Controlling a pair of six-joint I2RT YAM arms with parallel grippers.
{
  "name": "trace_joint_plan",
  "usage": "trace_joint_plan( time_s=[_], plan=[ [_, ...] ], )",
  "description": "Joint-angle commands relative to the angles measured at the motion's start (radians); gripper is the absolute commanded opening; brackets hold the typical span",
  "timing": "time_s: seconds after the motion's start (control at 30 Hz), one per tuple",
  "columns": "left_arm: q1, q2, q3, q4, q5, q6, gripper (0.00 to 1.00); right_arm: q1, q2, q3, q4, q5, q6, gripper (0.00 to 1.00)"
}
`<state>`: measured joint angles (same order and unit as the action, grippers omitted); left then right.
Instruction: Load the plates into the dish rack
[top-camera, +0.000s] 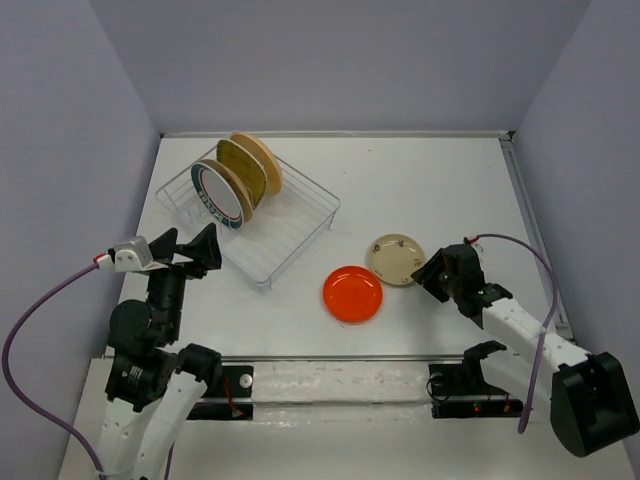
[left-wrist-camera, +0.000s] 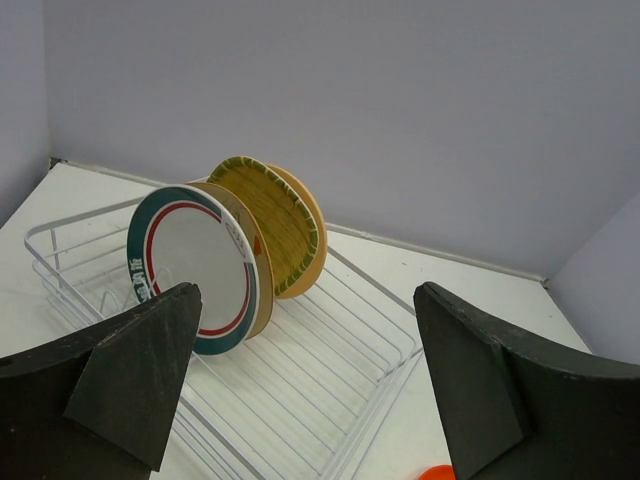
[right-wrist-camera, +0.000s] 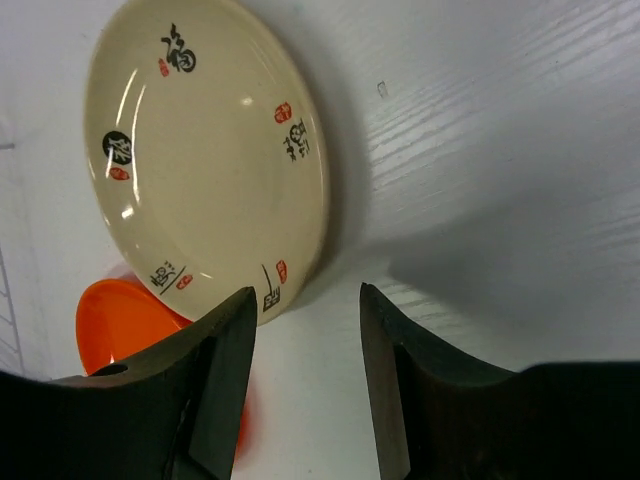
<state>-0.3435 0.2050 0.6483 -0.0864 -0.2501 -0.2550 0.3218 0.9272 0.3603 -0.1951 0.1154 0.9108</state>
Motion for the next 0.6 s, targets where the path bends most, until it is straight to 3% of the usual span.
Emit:
trace_joint_plan(
  time_s=[0.0,0.13,0.17,0.27,0.43,0.57],
  plan=[
    [-0.006,-0.009,0.008,0.053,0.011,0.014,0.99,-0.012,0.106,-0.007,0.177,-0.075,0.052,0.49],
    [-0.011,-0.007,0.008,0.053,0.014,0.014,0.99,-0.021,0.211,-0.02,0.278,-0.074,0.091,0.38],
    [-0.011,-0.007,0.008,0.051,0.014,0.016,0.99,-0.021,0.222,-0.026,0.311,-0.062,0.105,0.23],
    [-0.012,-0.007,0.008,0.051,0.012,0.014,0.99,-0.021,0.187,-0.046,0.333,0.009,0.106,0.07],
    [-0.014,0.0,0.01,0.051,0.018,0.014,0.99,-0.021,-0.07,0.003,0.2,0.183,0.019,0.07],
    [-0.012,0.008,0.01,0.053,0.023,0.011,0.99,-0.021,-0.212,0.177,0.099,0.234,-0.13,0.07]
  ],
)
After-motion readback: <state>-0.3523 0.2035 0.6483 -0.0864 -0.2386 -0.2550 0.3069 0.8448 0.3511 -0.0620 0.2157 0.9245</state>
